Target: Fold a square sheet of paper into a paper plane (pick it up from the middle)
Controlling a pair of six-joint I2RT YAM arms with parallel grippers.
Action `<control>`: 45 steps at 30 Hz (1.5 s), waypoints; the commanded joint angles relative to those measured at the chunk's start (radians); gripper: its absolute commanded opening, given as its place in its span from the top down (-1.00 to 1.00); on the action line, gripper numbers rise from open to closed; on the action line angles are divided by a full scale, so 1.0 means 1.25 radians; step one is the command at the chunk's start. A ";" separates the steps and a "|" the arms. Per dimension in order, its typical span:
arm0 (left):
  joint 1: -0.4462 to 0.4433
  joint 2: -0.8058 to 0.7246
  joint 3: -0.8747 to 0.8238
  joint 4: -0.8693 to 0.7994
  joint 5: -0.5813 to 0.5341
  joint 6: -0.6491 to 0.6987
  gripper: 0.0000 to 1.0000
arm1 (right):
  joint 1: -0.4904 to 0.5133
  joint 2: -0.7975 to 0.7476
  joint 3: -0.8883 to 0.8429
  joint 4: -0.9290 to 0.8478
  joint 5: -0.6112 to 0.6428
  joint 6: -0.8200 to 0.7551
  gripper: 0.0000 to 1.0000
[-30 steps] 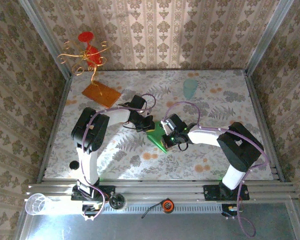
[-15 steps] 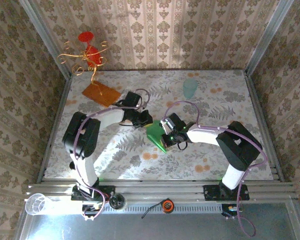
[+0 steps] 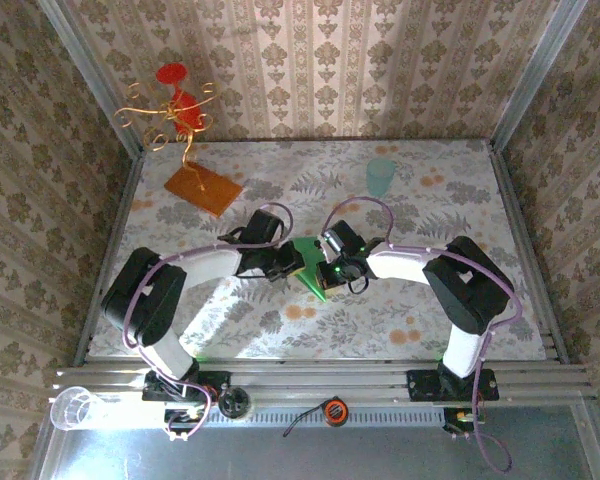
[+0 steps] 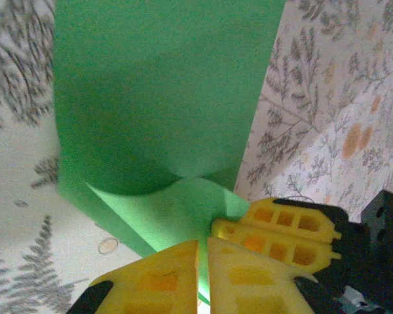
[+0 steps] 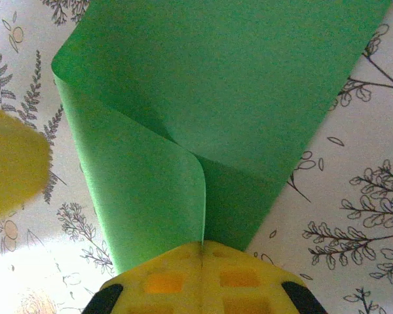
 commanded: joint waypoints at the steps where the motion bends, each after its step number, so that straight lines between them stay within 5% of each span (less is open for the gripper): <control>1: -0.009 -0.034 -0.028 0.070 -0.036 -0.077 0.77 | -0.004 0.028 -0.001 -0.034 0.001 0.015 1.00; 45: -0.021 0.093 -0.027 0.060 -0.030 -0.069 0.82 | -0.009 0.038 0.016 -0.060 -0.008 0.012 1.00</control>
